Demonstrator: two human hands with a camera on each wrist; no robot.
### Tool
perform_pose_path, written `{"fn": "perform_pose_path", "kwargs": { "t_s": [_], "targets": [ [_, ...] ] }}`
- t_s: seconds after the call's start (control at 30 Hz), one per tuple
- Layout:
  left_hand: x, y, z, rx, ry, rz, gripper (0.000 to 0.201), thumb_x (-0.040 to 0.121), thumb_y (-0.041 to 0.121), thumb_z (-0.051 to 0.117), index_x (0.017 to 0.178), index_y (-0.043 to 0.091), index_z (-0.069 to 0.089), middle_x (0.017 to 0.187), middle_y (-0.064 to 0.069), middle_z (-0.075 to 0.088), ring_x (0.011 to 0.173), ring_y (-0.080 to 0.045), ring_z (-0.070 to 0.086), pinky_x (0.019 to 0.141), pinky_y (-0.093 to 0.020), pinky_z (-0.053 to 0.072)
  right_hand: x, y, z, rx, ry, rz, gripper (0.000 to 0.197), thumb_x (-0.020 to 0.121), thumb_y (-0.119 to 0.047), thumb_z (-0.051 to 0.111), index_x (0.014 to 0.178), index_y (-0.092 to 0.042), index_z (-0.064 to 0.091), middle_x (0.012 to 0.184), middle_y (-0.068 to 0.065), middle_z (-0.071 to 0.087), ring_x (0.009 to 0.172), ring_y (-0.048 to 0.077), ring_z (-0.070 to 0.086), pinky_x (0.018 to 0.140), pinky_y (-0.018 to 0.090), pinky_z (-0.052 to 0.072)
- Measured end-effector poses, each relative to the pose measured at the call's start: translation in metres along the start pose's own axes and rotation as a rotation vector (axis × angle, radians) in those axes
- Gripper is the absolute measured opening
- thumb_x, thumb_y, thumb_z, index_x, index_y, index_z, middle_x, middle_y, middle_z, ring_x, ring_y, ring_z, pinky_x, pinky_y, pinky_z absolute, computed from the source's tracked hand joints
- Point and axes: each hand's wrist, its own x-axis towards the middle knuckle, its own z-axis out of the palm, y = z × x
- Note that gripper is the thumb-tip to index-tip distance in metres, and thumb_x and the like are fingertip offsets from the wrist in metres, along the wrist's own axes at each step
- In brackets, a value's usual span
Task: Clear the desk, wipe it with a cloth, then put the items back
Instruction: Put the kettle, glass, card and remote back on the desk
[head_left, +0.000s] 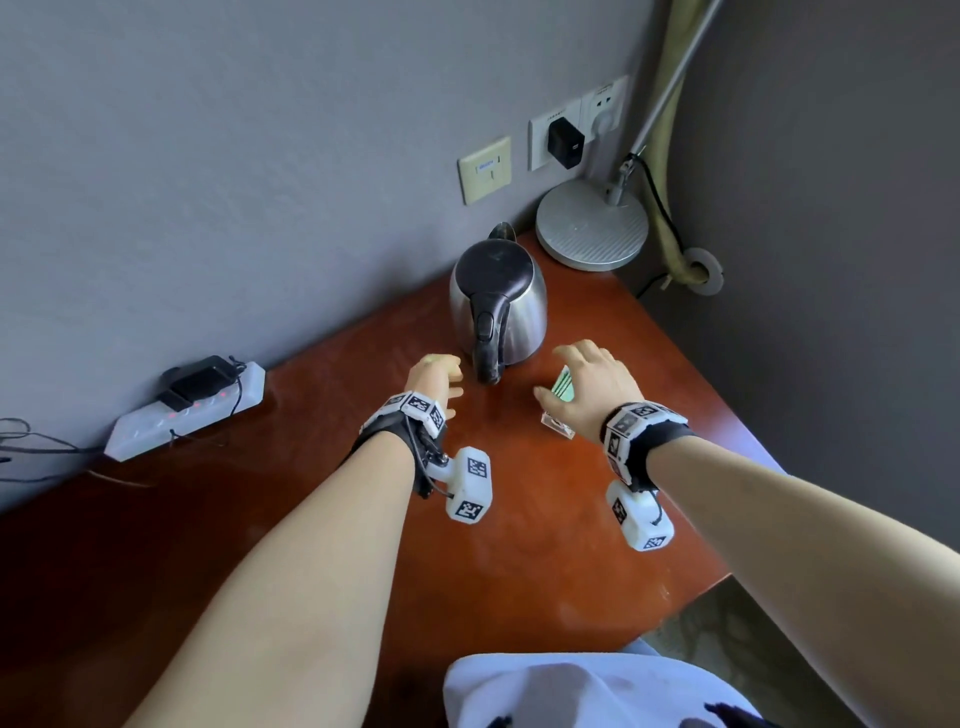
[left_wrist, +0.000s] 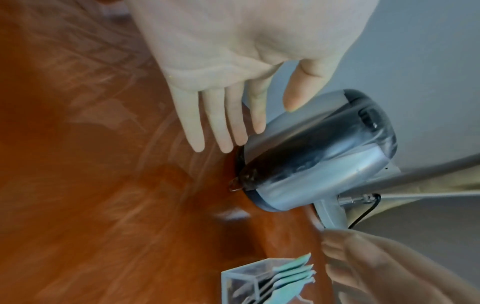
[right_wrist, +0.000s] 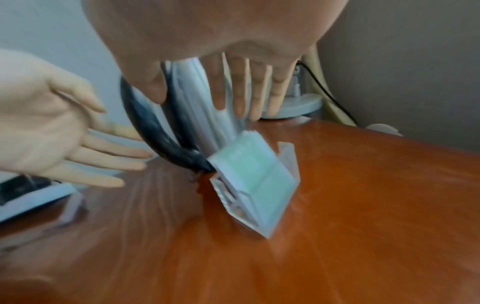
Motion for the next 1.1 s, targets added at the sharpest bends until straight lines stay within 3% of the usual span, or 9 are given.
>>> {"fn": "perform_pose_path", "kwargs": {
  "t_s": [0.07, 0.13, 0.27, 0.47, 0.63, 0.8, 0.9, 1.1],
  "targets": [
    [-0.004, 0.005, -0.002, -0.047, -0.033, 0.004, 0.036, 0.095, 0.017, 0.041, 0.123, 0.008, 0.062, 0.119, -0.013, 0.065, 0.102, -0.03, 0.064, 0.096, -0.047, 0.048, 0.005, -0.02, -0.007, 0.036, -0.001, -0.081, 0.05, 0.089, -0.057, 0.049, 0.117, -0.018, 0.063, 0.111, 0.003, 0.06, 0.105, 0.025, 0.056, 0.085, 0.039, 0.049],
    [-0.009, 0.006, -0.002, -0.06, -0.048, 0.024, 0.037, 0.094, 0.022, 0.039, 0.116, 0.01, 0.067, 0.114, -0.015, 0.069, 0.098, -0.029, 0.067, 0.097, -0.047, 0.05, 0.01, -0.038, -0.01, 0.126, -0.006, -0.092, 0.045, 0.091, -0.052, 0.051, 0.112, -0.016, 0.066, 0.104, 0.002, 0.064, 0.099, 0.023, 0.059, 0.081, 0.037, 0.05],
    [-0.017, 0.004, -0.003, -0.07, -0.07, 0.051, 0.042, 0.094, 0.028, 0.033, 0.1, 0.013, 0.071, 0.102, -0.012, 0.073, 0.098, -0.028, 0.07, 0.098, -0.048, 0.051, 0.024, -0.068, -0.014, 0.319, -0.051, 0.029, 0.036, 0.091, -0.039, 0.06, 0.114, -0.013, 0.067, 0.105, 0.006, 0.071, 0.098, 0.027, 0.064, 0.081, 0.032, 0.05],
    [-0.026, 0.005, -0.007, -0.097, -0.086, 0.052, 0.048, 0.097, 0.027, 0.03, 0.111, 0.005, 0.071, 0.111, -0.012, 0.072, 0.103, -0.027, 0.068, 0.1, -0.045, 0.05, 0.039, -0.082, -0.016, 0.458, -0.086, 0.139, 0.033, 0.089, -0.034, 0.068, 0.113, -0.01, 0.069, 0.105, 0.007, 0.071, 0.094, 0.023, 0.064, 0.078, 0.029, 0.048],
    [-0.027, 0.003, -0.01, -0.093, -0.114, 0.055, 0.047, 0.097, 0.027, 0.029, 0.1, 0.012, 0.073, 0.111, -0.01, 0.072, 0.102, -0.026, 0.069, 0.098, -0.043, 0.051, 0.04, -0.082, -0.018, 0.465, -0.069, 0.153, 0.031, 0.087, -0.031, 0.072, 0.111, -0.011, 0.069, 0.101, 0.005, 0.072, 0.083, 0.017, 0.061, 0.072, 0.026, 0.047],
    [-0.029, 0.001, -0.015, -0.088, -0.142, 0.03, 0.052, 0.099, 0.03, 0.026, 0.114, 0.013, 0.072, 0.115, -0.008, 0.071, 0.107, -0.028, 0.067, 0.099, -0.047, 0.05, 0.037, -0.08, -0.022, 0.495, -0.032, 0.153, 0.027, 0.084, -0.03, 0.074, 0.105, -0.014, 0.072, 0.098, 0.003, 0.073, 0.09, 0.018, 0.066, 0.079, 0.029, 0.052],
    [-0.031, 0.003, -0.018, -0.091, -0.14, 0.025, 0.05, 0.1, 0.03, 0.027, 0.12, 0.013, 0.069, 0.12, -0.011, 0.067, 0.114, -0.03, 0.062, 0.102, -0.05, 0.047, 0.037, -0.075, -0.031, 0.584, -0.031, 0.157, 0.023, 0.081, -0.025, 0.078, 0.101, -0.014, 0.074, 0.094, 0.003, 0.074, 0.088, 0.019, 0.069, 0.086, 0.037, 0.057],
    [-0.029, 0.023, -0.022, -0.143, -0.065, 0.039, 0.046, 0.102, 0.032, 0.031, 0.142, 0.02, 0.051, 0.144, -0.007, 0.05, 0.13, -0.03, 0.049, 0.108, -0.052, 0.035, 0.021, -0.061, -0.051, 0.613, -0.092, 0.119, 0.016, 0.08, -0.014, 0.079, 0.095, -0.012, 0.074, 0.087, 0.005, 0.075, 0.081, 0.02, 0.073, 0.082, 0.04, 0.06]
  ]
}}
